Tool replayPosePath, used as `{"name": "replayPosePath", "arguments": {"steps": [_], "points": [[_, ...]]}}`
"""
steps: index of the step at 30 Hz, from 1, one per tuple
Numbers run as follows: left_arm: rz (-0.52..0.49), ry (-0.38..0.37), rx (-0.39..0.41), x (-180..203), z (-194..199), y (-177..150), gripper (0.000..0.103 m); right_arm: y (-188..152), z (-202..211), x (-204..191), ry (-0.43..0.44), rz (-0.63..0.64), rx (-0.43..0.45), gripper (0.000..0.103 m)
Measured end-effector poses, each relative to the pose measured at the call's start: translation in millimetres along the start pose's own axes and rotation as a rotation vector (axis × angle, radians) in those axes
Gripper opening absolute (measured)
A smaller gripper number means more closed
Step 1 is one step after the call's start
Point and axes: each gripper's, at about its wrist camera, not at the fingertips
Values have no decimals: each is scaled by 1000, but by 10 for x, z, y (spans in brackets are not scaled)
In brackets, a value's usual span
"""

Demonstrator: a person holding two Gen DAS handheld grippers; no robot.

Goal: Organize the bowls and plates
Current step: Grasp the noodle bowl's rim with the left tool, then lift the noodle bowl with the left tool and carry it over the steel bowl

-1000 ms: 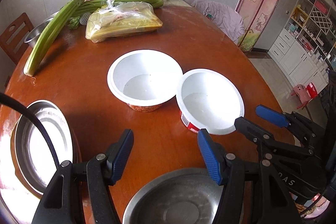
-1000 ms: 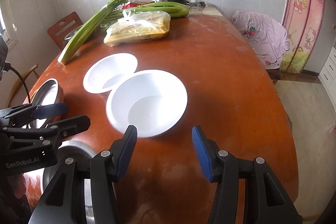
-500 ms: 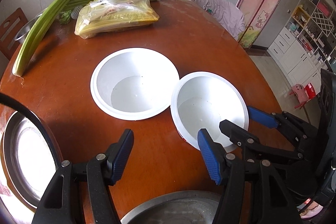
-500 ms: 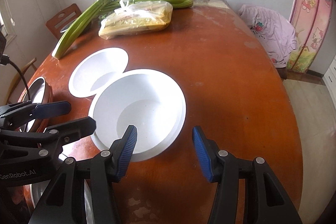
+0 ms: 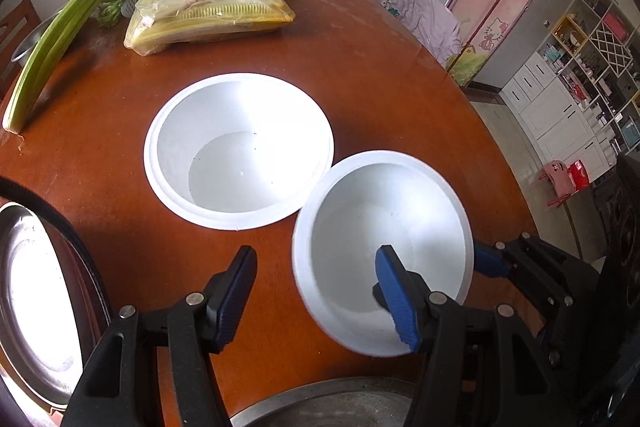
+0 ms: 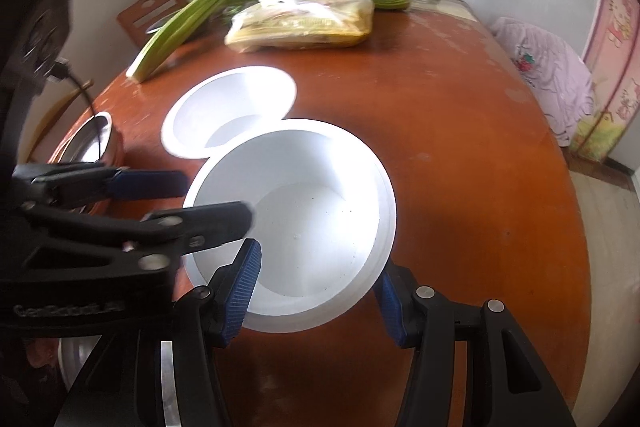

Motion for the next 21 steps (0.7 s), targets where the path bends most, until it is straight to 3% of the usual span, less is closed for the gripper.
{"name": "replayPosePath", "arguments": {"steps": [9, 21], "points": [[3, -7, 0, -13, 15, -31, 39, -45, -1, -157, 43, -6, -17, 57], [-4, -27, 79, 24, 343, -39, 38, -9, 280, -189, 37, -19, 54, 58]]}}
Point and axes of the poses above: each gripper's, at about its wrist camera, not at the fingertips, and z roughly against the way its jaws point, x to its right, y to its top, and after that the axes turned 3 degrees about -x, right-handed
